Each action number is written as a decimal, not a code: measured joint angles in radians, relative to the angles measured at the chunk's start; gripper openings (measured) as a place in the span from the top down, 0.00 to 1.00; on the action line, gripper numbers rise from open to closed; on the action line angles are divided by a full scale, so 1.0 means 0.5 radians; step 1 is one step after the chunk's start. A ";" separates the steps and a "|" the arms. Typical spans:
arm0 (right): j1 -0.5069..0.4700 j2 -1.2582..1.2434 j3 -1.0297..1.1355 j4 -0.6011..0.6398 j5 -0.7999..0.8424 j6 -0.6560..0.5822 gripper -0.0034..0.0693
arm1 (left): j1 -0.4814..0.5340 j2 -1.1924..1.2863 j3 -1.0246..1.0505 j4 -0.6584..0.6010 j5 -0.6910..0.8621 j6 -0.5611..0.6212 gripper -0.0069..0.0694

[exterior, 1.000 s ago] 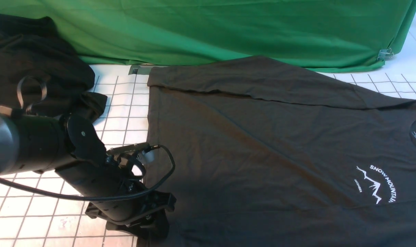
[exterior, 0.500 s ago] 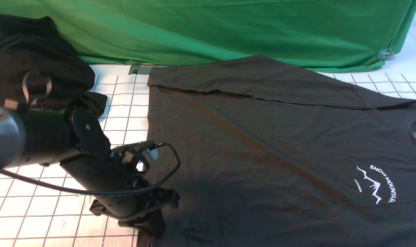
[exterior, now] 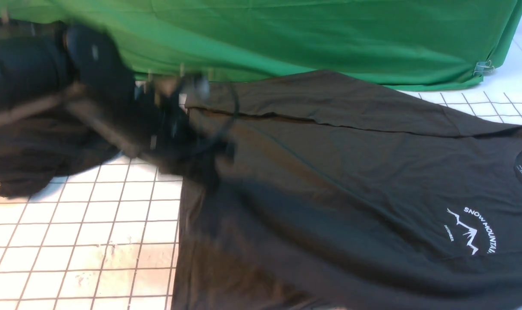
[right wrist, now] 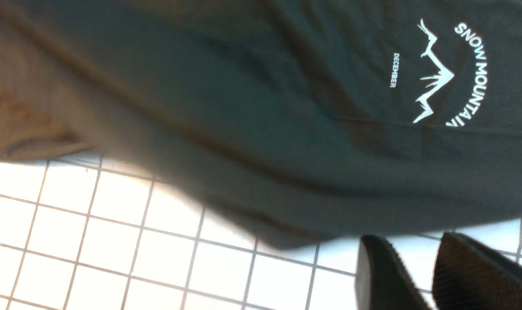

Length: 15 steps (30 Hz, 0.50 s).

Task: Fold a long-sleeved shirt over a white checkered tablecloth.
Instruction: 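Fold the left side of the black T-shirt inward over its body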

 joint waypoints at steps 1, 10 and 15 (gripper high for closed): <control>0.000 0.000 0.000 0.000 0.001 0.000 0.70 | 0.009 0.016 -0.045 0.000 0.000 0.000 0.89; 0.000 0.000 0.000 0.000 -0.005 0.000 0.68 | 0.265 0.603 -0.767 -0.067 0.071 -0.132 0.89; 0.000 0.000 0.000 0.000 -0.006 0.000 0.67 | 0.302 0.846 -0.833 -0.100 0.053 -0.152 0.88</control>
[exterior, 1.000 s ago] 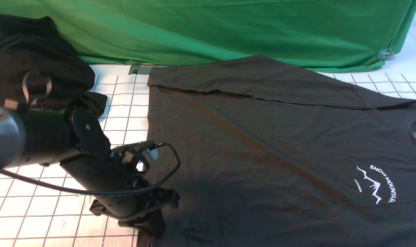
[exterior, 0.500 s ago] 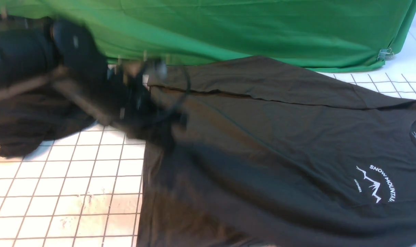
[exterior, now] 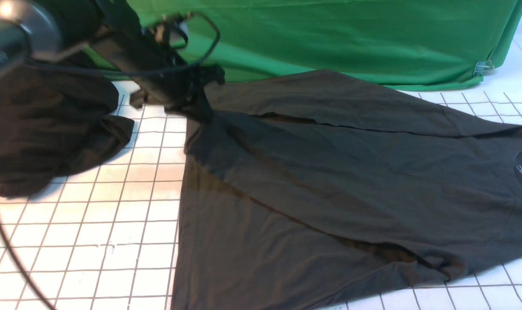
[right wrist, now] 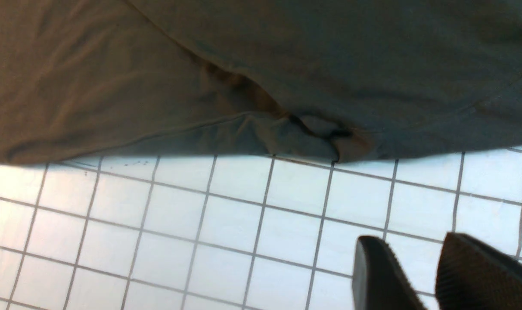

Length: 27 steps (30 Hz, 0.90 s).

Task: Fold a long-sleeved shirt over a white checkered tablecloth.
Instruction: 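Fold the left side of the black T-shirt inward over its body, then grab the top left corner of the dark shirt with the left gripper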

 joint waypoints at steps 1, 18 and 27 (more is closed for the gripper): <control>0.000 0.000 0.000 0.000 0.000 0.000 0.67 | 0.002 0.016 -0.003 -0.004 0.000 0.000 0.88; 0.000 0.000 0.000 0.000 -0.045 0.007 0.63 | 0.177 0.281 -0.294 -0.148 -0.444 -0.110 0.43; 0.000 0.000 0.000 0.000 -0.067 0.012 0.63 | 0.177 0.450 -0.295 -0.443 -0.642 -0.348 0.41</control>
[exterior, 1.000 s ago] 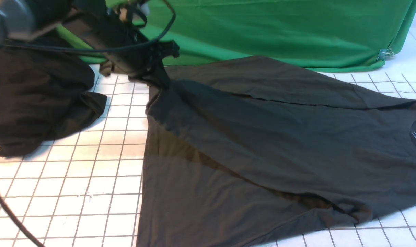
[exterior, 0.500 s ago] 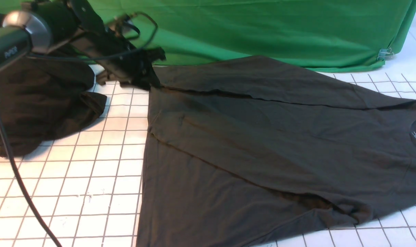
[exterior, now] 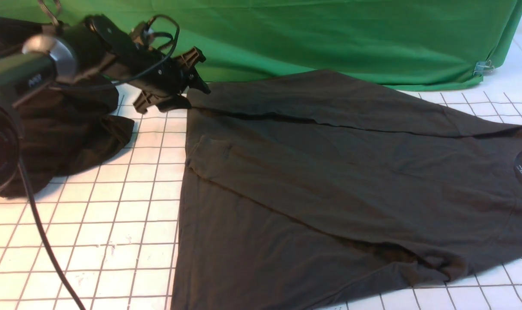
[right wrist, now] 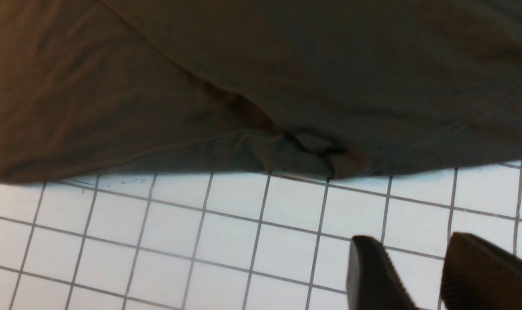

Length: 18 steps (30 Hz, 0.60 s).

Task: Fold a long-sleeved shirt over a white checkered tablecloth.
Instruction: 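Grab the top left corner of the dark shirt with the left gripper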

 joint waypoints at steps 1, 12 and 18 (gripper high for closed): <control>0.000 0.000 0.000 0.000 0.000 0.000 0.63 | 0.000 0.016 0.000 -0.049 -0.040 -0.013 0.41; 0.000 0.000 0.000 0.000 -0.002 0.000 0.62 | 0.000 0.161 0.000 -0.193 -0.151 -0.173 0.41; 0.000 0.000 0.000 0.000 -0.043 -0.006 0.62 | 0.000 0.176 0.000 -0.205 -0.338 -0.178 0.51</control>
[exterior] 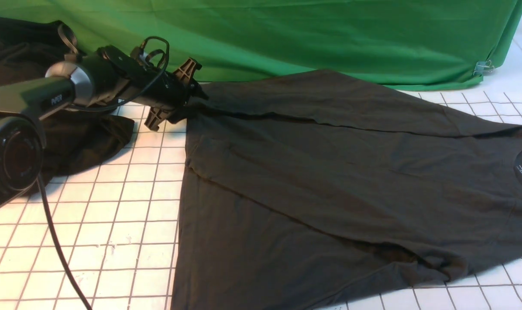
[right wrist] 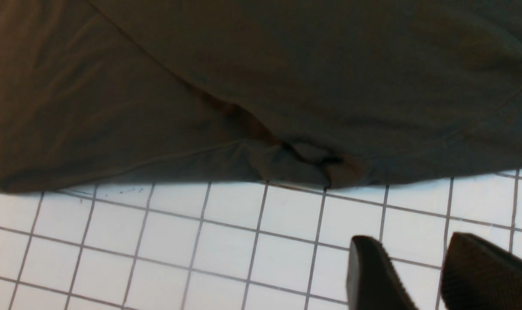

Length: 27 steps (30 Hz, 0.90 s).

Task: Fold a long-sleeved shirt over a white checkered tablecloth.
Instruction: 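Grab the top left corner of the dark shirt with the left gripper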

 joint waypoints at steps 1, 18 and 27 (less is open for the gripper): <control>0.000 0.000 0.000 0.000 0.000 0.000 0.62 | 0.000 0.000 0.000 0.000 -0.007 0.000 0.52; 0.000 0.000 0.000 0.000 -0.009 0.000 0.62 | 0.000 -0.005 0.000 -0.073 0.165 0.004 0.91; 0.000 0.000 0.000 0.000 -0.086 0.000 0.62 | -0.023 -0.013 0.000 -0.175 0.133 0.002 0.75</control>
